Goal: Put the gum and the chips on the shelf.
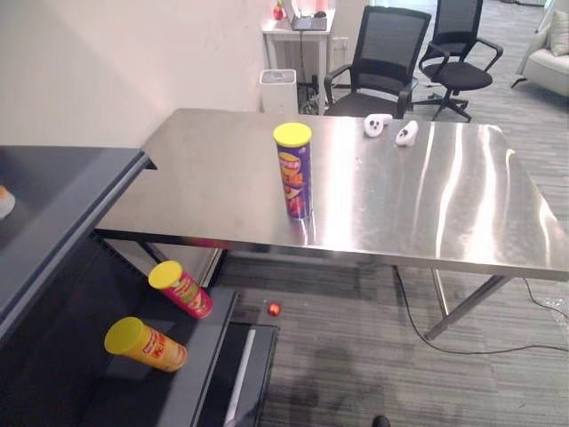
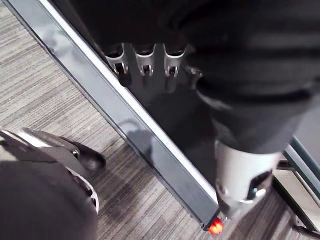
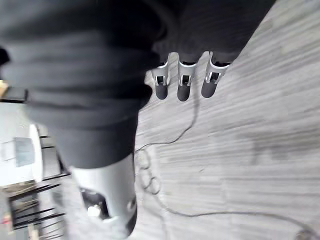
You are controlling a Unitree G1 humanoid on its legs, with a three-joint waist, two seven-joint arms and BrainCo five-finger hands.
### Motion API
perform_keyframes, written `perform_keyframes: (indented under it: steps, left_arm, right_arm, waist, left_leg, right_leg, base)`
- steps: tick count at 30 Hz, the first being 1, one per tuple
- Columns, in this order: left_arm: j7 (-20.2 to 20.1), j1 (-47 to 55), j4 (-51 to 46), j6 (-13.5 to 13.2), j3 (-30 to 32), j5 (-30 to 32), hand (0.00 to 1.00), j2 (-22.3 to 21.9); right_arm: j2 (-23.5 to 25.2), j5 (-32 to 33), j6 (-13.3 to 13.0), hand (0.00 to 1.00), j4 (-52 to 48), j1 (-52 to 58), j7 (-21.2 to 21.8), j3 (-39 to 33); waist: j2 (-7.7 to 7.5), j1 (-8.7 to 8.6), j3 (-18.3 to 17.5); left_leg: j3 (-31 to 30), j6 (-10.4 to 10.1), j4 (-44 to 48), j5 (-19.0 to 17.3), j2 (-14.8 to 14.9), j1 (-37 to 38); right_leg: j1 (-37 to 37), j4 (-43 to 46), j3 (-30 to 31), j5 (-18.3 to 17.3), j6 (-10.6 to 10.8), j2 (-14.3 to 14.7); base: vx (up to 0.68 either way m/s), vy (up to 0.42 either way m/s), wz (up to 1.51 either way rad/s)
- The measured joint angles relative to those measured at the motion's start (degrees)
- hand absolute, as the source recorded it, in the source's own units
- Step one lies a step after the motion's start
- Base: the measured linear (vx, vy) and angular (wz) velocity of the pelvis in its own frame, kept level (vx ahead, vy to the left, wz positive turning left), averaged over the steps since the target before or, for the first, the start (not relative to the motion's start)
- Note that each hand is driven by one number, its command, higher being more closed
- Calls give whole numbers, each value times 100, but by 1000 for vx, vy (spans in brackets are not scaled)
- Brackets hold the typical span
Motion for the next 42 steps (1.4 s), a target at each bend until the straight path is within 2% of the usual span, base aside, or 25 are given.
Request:
perform_keyframes:
  steps: [3,5,8,12,17,19,22,25,27,28,31,38,42]
  left_arm:
    - [8,17,1,3,-118,5,0,60]
    - [13,77,0,8,-286,7,0,116]
    - [25,151,0,11,-514,24,0,187]
    - [63,232,0,15,-793,35,0,305]
    - [78,272,2,80,-1152,87,0,438]
    - [74,298,6,81,-1256,197,0,470]
    - [61,340,32,81,-1502,249,0,540]
    - [4,354,-4,87,-1679,255,0,570]
    - [-83,367,-11,85,-1737,284,0,573]
    - [-157,391,-54,79,-1758,291,0,585]
    - [-230,422,-77,81,-1816,291,0,584]
    - [-343,561,-277,76,-1845,289,0,551]
    - [-350,560,-340,75,-1854,287,0,537]
  right_arm:
    - [-272,-7,-86,0,-647,-154,-241,2]
    - [-418,-32,-267,0,-1369,-367,-490,5]
    - [-610,-446,-387,0,-1898,-588,-841,33]
    - [-883,-731,-475,0,-1935,-911,-1277,31]
    - [-1200,-934,-483,0,-1971,-1083,-1426,74]
    - [-1475,-1060,-484,0,-1970,-1178,-1407,236]
    - [-1904,-1134,-487,0,-1970,-1342,-1227,825]
    - [-2203,-1145,-492,0,-2174,-1528,-778,1680]
    - [-2288,-1410,-490,0,-2498,-1592,-423,2199]
    - [-2287,-1610,-493,0,-2841,-1620,-167,2574]
    - [-2266,-1756,-493,0,-3311,-1628,86,3015]
    - [-2186,-1856,-479,0,-3720,-1807,631,3930]
    - [-1713,-1861,-476,0,-3991,-1888,881,4692]
  waist:
    - [-47,-34,-49]
    - [-87,-45,-141]
    - [-96,-76,-224]
    - [-172,-152,-278]
    - [-213,-165,-309]
    - [-207,-174,-373]
    - [-186,-173,-391]
    - [-176,-151,-393]
    - [-152,-138,-389]
    - [-146,-126,-392]
    - [-136,-17,-383]
    - [-91,70,-256]
    - [-87,189,-33]
  left_leg:
    - [-44,7,1,4,-3,6]
    - [-51,8,5,5,7,0]
    - [-62,7,9,5,11,-1]
    - [-114,7,13,4,0,-24]
    - [-175,15,43,-5,-19,-80]
    - [-195,38,120,-29,-27,-193]
    - [-309,58,181,-49,-35,-197]
    - [-360,53,232,-52,-61,-225]
    - [-400,49,265,-55,-73,-248]
    - [-516,55,307,-49,-88,-348]
    - [-612,73,319,-13,-98,-432]
    - [-1000,92,413,16,-142,-594]
    - [-1230,92,517,17,-151,-717]
  right_leg:
    - [33,0,-57,-28,20,-9]
    - [30,0,-66,-45,38,1]
    - [31,0,-74,-51,31,7]
    - [27,1,-102,-54,27,0]
    - [-1,23,-115,-58,20,-15]
    - [-85,48,-107,-57,20,-25]
    - [-86,110,-104,-59,17,-28]
    - [-89,110,-116,-59,15,-56]
    - [-96,108,-149,-69,-1,-71]
    - [-126,108,-231,-94,-41,-85]
    - [-167,108,-315,-69,-8,-91]
    - [-34,27,-725,-62,4,-116]
    - [37,12,-939,-62,3,-109]
  base:
    - [-39,-33,9]
    - [-40,-41,0]
    - [-13,-12,1]
    - [-25,-22,5]
    - [0,-8,4]
    - [0,0,0]
    - [-10,-5,0]
    - [-58,-18,3]
    - [-72,-23,13]
    - [-54,-21,20]
    - [-34,-27,20]
    - [16,-15,27]
    - [-3,-22,27]
